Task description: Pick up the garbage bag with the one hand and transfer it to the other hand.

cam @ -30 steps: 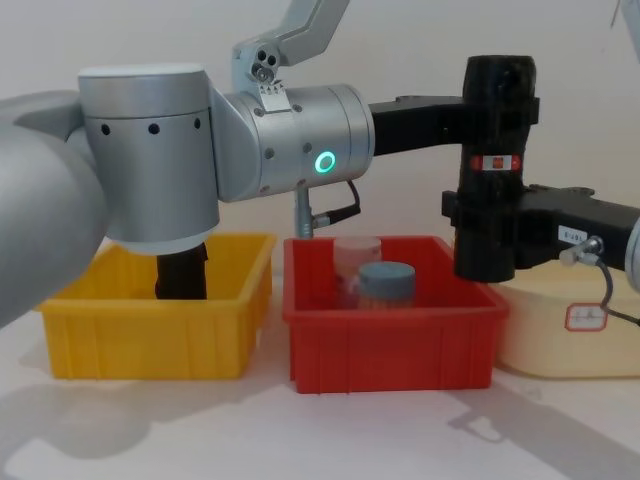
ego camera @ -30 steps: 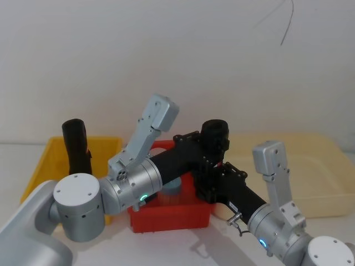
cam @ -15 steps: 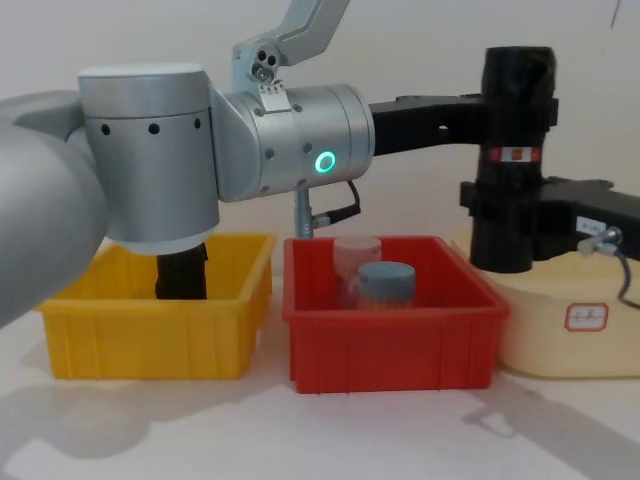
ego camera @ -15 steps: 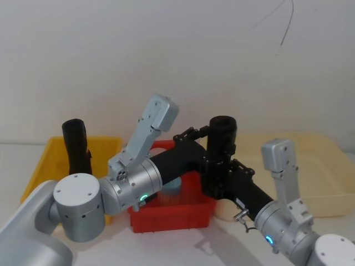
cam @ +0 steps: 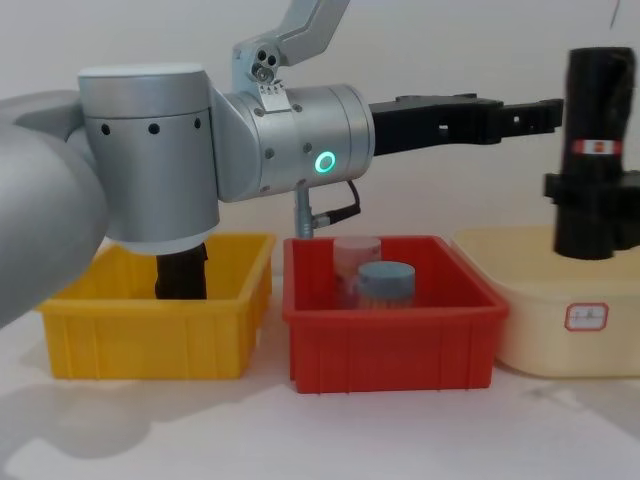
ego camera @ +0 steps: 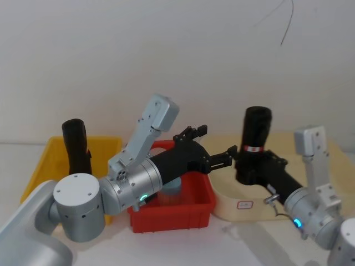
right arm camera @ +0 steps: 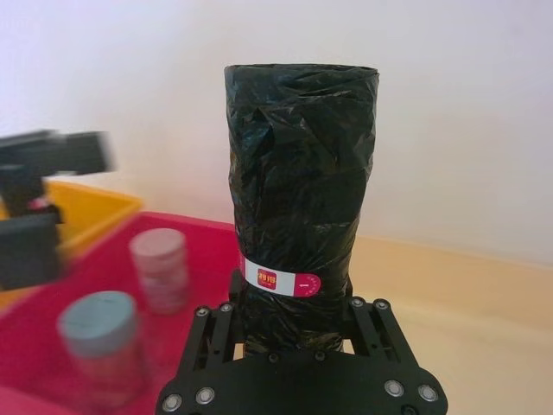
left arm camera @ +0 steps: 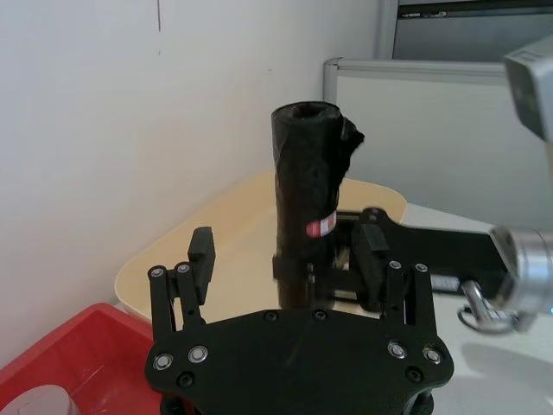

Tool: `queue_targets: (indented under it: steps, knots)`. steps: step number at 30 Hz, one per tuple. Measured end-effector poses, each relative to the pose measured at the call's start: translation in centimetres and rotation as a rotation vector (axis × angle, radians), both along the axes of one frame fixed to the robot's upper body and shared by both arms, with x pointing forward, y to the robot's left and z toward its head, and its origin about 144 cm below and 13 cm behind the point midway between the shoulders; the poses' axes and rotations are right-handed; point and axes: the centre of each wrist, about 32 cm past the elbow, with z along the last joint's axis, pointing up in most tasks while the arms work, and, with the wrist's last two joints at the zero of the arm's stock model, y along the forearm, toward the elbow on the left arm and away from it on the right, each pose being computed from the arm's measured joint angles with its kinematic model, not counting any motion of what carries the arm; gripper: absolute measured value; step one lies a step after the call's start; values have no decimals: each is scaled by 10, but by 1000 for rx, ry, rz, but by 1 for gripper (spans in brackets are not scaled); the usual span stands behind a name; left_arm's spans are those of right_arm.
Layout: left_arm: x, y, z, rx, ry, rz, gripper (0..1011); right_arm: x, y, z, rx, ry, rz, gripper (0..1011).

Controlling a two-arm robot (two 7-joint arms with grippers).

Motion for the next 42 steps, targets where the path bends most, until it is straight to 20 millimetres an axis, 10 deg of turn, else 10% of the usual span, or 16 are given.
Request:
queue_targets:
  steps: [11,21,28,42]
  knots:
    - [0,0,0,0,0,0,1000,29,-44,8,-22,59,-148,556]
    - [0,0,0,1,0,1,1000,47,-69,17,-42,80,-254,835]
    - [-3,4,-1,-12,-7,37,1000,46,-70,27,-64,40,-272,1001]
    - [-16,23,-4,-57,-46,206,1000,29,-41,47,-83,-85,-181,1000]
